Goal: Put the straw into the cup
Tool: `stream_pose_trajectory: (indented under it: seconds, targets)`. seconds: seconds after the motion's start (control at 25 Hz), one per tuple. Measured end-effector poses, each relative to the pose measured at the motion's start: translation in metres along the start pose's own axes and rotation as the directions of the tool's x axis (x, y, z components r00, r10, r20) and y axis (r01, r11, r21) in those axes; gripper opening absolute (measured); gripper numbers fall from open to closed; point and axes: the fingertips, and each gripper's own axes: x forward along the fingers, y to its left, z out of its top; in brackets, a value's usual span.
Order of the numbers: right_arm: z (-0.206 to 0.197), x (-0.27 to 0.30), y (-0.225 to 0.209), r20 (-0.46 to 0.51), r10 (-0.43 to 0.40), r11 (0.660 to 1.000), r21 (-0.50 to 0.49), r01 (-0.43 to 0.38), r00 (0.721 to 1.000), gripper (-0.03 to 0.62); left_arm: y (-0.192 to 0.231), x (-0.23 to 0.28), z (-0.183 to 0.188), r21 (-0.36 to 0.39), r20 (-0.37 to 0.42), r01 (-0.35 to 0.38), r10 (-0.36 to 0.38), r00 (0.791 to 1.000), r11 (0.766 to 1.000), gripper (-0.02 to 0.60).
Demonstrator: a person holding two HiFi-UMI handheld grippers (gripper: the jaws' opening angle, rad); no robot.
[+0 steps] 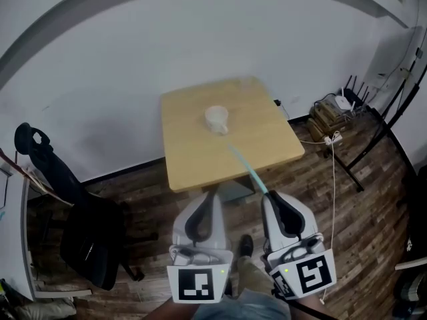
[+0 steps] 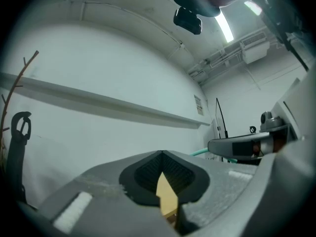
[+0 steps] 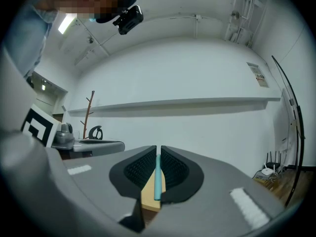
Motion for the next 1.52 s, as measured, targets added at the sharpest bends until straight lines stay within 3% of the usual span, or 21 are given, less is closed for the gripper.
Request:
stream_pose_trajectory:
  seconds: [0.44,0.76,1.24,1.52]
  targets:
    - [-0.026,0.082,-0.090,-0.017,0.054,0.995,0.084,-0.053,0.998,0.034,0.002,0.117,-0.028,0.047,-0.082,-0.052,0.056,0.995,0.998,0.017]
    - [-0.006,0.137,-0.131,0.042,0.120,0.989,0.077,-0.123,0.992,0.034,0.015,0.178,0.005,0.081,-0.003,-0.133,0.133,0.991,0.988,0.017]
    - [0.011,0.195,-0.132,0.065,0.206,0.978,0.017,-0.207,0.976,0.034,0.056,0.206,0.021,0.068,0.071,-0.224,0.219,0.973,0.972,0.017]
    - [-0.015,0.231,-0.131,0.007,0.228,0.973,0.020,-0.228,0.974,0.034,0.086,0.239,-0.007,0.023,0.011,-0.226,0.226,0.974,0.974,0.017]
